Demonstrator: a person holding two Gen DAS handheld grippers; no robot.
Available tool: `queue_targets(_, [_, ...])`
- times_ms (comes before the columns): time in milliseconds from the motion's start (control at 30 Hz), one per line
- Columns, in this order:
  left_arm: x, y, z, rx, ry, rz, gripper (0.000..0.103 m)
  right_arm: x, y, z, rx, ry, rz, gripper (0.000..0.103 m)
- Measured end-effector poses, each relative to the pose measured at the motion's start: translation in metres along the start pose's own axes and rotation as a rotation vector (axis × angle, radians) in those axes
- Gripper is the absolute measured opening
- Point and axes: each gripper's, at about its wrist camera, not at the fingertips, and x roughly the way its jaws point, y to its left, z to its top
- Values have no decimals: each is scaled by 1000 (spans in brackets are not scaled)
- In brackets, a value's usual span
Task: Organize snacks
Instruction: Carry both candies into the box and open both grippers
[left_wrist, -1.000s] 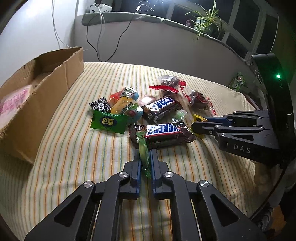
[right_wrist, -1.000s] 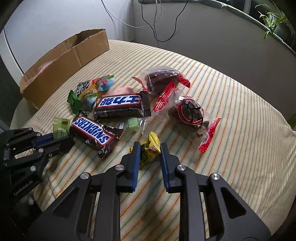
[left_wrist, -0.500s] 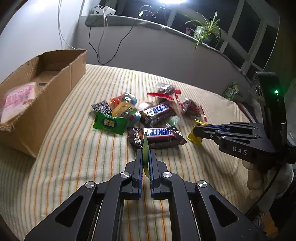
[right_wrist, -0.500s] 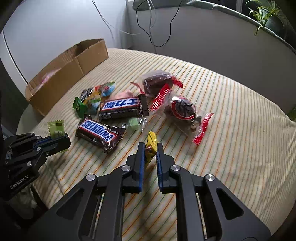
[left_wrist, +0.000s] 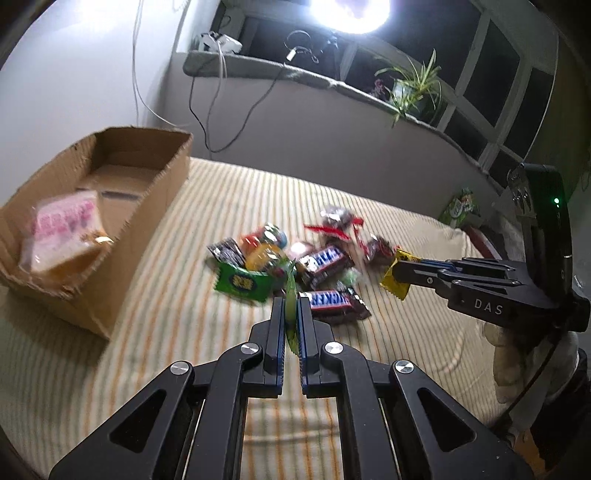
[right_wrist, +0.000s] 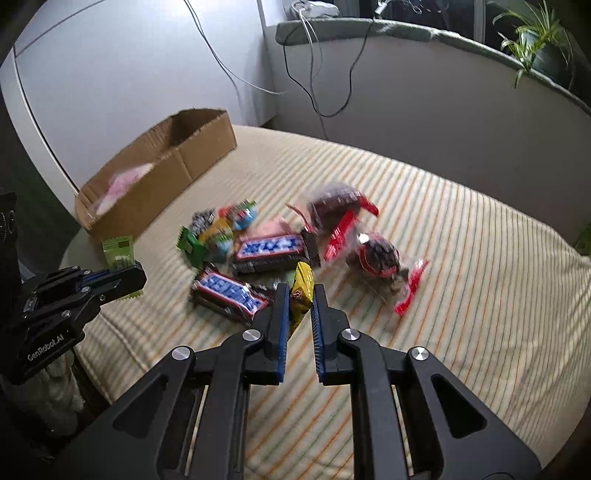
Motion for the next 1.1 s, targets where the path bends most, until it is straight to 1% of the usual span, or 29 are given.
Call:
queue_targets(200, [-11,21,12,-16,-37,25,5,2,19,22,-37,-20,13,11])
queue_targets(433, [-20,51,25,-36,-76,74,5,11,44,50,-74,-31,34,11])
queue_targets(700, [-28,81,38,-59,-112,126,5,28,78,90,-117,-53,75,11])
queue_targets(867, [-31,96,45,-68,-126,147,5,41,99,117,-140,-63,103,11])
queue_targets(1100, [-28,112,50,-82,-125,156,5,67,121,141,-157,-56,138,11])
